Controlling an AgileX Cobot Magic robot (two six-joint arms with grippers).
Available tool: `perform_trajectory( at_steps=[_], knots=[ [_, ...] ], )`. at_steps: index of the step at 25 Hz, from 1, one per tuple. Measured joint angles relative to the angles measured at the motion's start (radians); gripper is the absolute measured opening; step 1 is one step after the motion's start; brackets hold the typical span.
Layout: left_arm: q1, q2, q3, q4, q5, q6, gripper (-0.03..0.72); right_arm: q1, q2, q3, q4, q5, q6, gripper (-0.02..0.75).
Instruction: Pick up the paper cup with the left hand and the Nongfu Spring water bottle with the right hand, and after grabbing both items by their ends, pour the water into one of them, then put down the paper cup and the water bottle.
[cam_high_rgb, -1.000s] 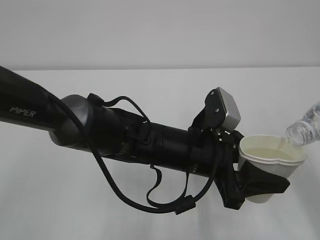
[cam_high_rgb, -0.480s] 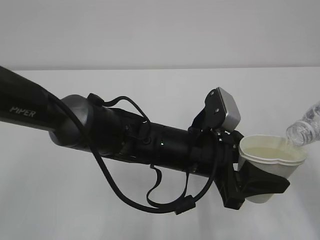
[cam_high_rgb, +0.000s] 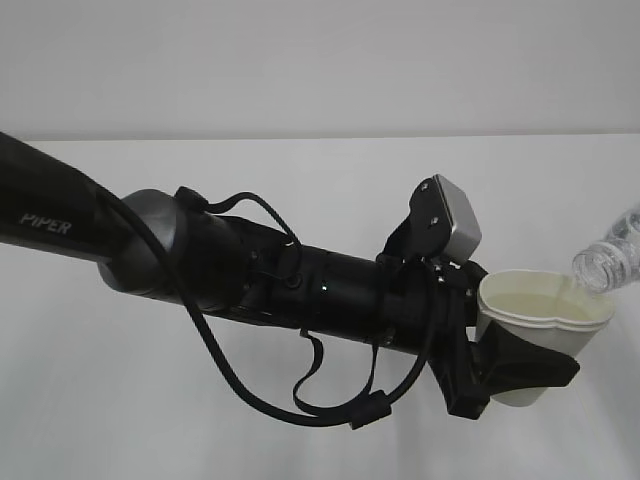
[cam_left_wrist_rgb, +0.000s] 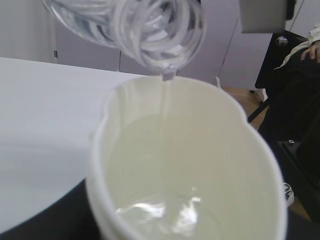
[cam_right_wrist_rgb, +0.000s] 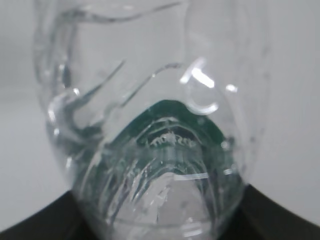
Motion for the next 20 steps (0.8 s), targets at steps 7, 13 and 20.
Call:
perform_trajectory(
  at_steps=[7, 13, 20],
  knots=[
    [0.0, 0.0, 0.0, 0.0, 0.0, 0.0, 0.414, 0.0, 0.0, 0.0, 0.0, 0.0, -0.001, 0.402],
    [0.0, 0.0, 0.0, 0.0, 0.0, 0.0, 0.414, 0.0, 0.0, 0.0, 0.0, 0.0, 0.02, 0.402],
    [0.0, 0.0, 0.0, 0.0, 0.0, 0.0, 0.414, 0.0, 0.0, 0.0, 0.0, -0.002, 0.072, 0.402]
  ],
)
